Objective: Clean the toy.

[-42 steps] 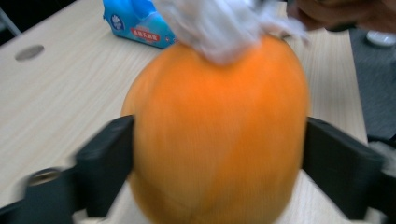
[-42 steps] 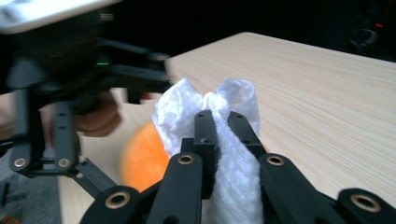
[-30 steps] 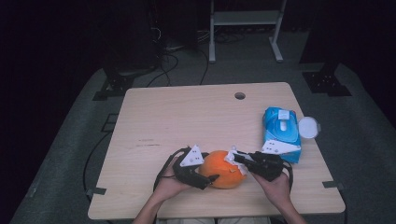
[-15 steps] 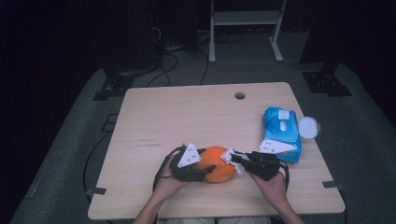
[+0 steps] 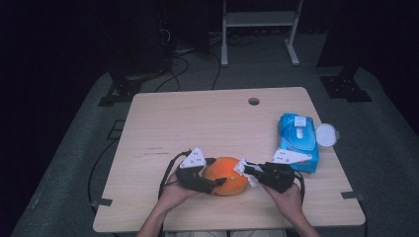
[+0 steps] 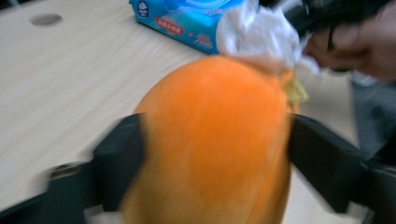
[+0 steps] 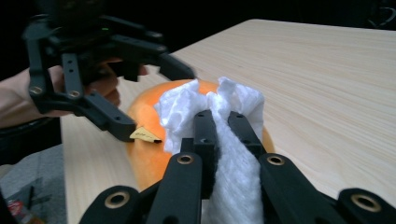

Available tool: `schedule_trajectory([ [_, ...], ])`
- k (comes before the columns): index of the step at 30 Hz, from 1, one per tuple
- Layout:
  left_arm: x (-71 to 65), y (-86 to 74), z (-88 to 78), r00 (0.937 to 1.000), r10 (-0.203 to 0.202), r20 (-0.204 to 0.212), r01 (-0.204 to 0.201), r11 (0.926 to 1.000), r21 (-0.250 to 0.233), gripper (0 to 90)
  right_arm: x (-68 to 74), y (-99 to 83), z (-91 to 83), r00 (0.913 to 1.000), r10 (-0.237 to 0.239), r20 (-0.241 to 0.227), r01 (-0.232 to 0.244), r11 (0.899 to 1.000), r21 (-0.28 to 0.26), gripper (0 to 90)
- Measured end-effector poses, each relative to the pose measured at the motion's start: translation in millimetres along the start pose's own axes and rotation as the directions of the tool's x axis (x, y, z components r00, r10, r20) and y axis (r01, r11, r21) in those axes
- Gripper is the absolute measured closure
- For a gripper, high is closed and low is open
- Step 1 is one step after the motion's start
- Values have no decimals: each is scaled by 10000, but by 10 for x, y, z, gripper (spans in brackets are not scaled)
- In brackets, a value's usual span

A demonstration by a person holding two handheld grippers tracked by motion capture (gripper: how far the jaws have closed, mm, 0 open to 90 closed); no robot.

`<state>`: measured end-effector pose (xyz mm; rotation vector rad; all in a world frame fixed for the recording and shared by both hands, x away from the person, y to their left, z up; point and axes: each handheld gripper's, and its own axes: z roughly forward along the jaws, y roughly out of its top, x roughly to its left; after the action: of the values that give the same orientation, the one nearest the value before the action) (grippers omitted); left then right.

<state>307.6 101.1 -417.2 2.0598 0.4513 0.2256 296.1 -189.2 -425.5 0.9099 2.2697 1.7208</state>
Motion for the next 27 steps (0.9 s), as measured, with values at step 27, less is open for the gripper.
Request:
schedule_trajectory([
  [27,176,-83,-25,9902,-1374,-230,1373,9905,-86,368,21,-8,-19,9997,-232,18,232,9997,-46,826],
])
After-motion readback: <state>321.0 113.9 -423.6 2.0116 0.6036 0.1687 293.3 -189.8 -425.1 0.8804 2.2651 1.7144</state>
